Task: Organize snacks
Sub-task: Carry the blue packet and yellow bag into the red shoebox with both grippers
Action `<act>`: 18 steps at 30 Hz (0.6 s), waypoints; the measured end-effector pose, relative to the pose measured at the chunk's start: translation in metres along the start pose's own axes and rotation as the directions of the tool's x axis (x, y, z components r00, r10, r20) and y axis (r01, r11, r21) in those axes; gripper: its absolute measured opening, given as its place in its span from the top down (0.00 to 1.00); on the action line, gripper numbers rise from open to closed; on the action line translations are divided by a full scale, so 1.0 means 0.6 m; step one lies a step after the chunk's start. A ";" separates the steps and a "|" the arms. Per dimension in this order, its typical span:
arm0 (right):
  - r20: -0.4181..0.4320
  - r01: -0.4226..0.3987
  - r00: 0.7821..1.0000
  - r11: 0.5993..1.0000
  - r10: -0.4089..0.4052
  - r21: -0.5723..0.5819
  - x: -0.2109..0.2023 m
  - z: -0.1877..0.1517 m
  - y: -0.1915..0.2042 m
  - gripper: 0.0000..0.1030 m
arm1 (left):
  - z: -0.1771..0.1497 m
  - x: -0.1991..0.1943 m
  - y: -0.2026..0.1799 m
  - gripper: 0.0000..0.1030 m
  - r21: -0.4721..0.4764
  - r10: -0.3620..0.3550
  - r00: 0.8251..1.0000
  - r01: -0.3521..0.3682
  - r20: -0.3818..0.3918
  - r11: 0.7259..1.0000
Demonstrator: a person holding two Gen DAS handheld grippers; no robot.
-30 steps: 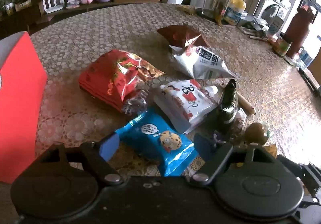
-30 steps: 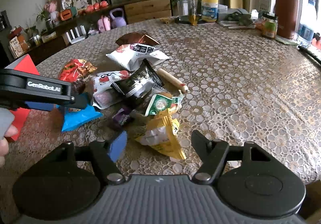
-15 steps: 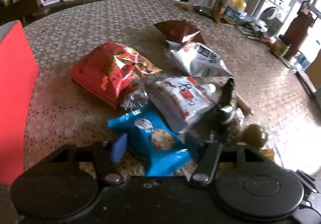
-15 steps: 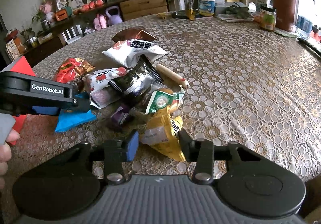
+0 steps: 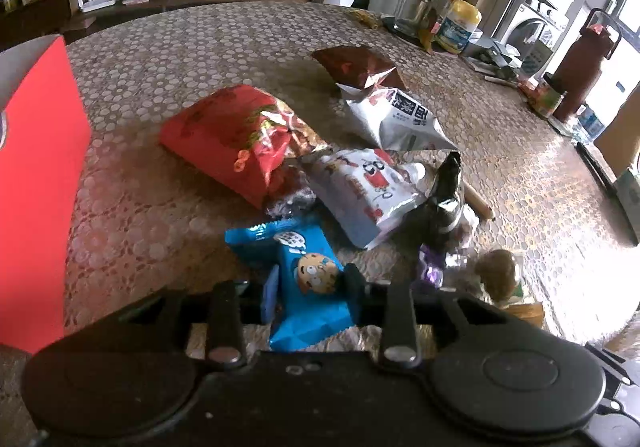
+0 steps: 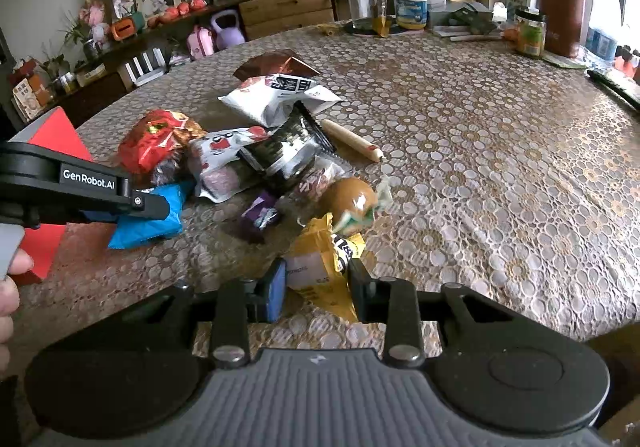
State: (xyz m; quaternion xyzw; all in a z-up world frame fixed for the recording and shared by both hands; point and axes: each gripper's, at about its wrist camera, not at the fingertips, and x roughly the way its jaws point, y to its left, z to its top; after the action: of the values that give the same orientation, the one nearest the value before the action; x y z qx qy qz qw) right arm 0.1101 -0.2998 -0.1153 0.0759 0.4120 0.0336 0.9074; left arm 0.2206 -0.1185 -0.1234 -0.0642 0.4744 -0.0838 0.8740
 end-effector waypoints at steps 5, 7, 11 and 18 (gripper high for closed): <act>-0.002 -0.013 1.000 1.000 0.013 0.006 -0.026 -0.012 0.013 0.68 | -0.018 -0.025 0.021 0.70 -0.001 -0.005 1.000 0.005 -0.001 1.000; 0.006 -0.020 1.000 1.000 0.020 -0.002 -0.037 -0.014 0.023 0.68 | -0.025 -0.036 0.030 0.70 -0.006 -0.009 1.000 0.009 -0.001 1.000; 0.019 -0.031 0.999 0.999 0.031 -0.016 -0.061 -0.017 0.044 0.68 | -0.038 -0.059 0.045 0.70 -0.004 -0.007 1.000 0.007 -0.002 1.000; 0.043 -0.057 0.997 0.997 0.059 -0.058 -0.102 -0.015 0.087 0.68 | -0.057 -0.114 0.072 0.70 -0.012 -0.036 0.999 0.037 0.021 0.999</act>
State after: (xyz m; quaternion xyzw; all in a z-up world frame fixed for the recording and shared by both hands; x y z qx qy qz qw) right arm 0.0632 -0.2548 -0.0674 0.0626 0.3880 0.0700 0.9169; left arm 0.1588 -0.0632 -0.0942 -0.0792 0.4643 -0.0960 0.8769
